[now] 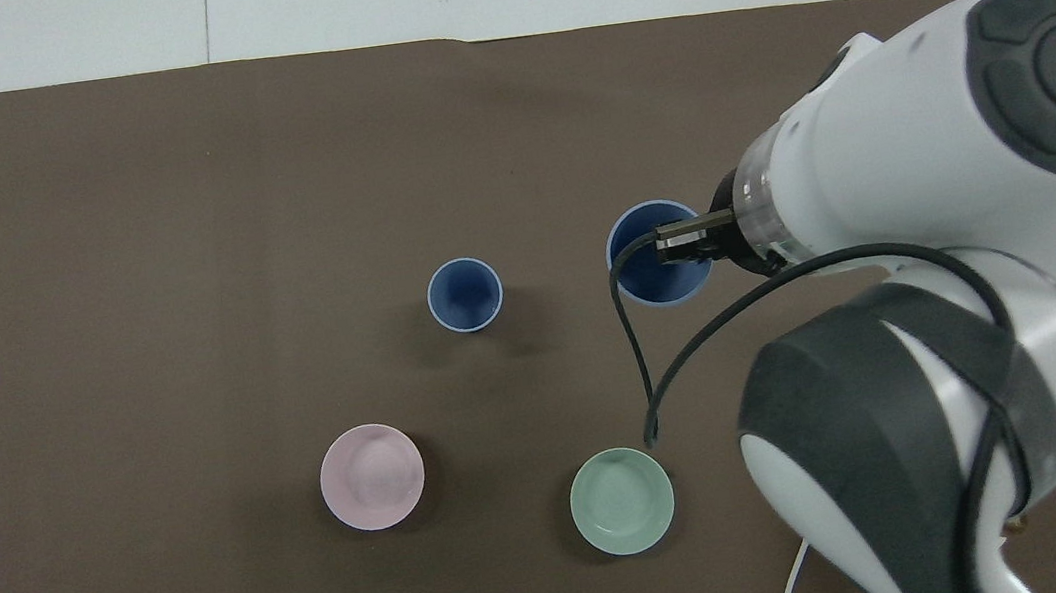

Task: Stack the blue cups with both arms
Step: 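Carry the blue cup with the right gripper over the placed cup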

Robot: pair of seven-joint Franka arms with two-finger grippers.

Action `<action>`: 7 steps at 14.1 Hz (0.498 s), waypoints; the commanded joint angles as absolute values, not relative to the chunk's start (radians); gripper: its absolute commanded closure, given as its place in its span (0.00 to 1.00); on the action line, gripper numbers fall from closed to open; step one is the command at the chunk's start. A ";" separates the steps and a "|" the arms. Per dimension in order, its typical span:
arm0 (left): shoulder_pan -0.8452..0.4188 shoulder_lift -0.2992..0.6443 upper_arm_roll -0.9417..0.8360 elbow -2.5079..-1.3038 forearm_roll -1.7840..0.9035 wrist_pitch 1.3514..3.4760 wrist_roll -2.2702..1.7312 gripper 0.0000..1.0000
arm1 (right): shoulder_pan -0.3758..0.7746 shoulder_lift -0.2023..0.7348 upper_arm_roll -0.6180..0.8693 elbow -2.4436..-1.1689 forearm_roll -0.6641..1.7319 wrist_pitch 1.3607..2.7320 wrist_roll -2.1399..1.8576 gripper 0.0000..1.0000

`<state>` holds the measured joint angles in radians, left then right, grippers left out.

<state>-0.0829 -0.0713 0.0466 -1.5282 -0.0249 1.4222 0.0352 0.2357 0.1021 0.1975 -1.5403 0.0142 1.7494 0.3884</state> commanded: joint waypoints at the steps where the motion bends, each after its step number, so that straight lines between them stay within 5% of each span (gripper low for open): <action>1: -0.077 -0.092 0.043 -1.552 -0.026 1.440 0.043 0.00 | 0.290 0.141 0.196 -1.530 0.012 1.792 0.492 1.00; 7: -0.077 -0.092 0.043 -1.552 -0.026 1.440 0.043 0.00 | 0.426 0.255 0.195 -1.486 -0.046 1.839 0.656 1.00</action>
<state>-0.0829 -0.0713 0.0466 -1.5282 -0.0249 1.4222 0.0352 0.4126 0.2223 0.1983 -1.5194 -0.0249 1.8302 0.6258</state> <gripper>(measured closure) 0.000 0.947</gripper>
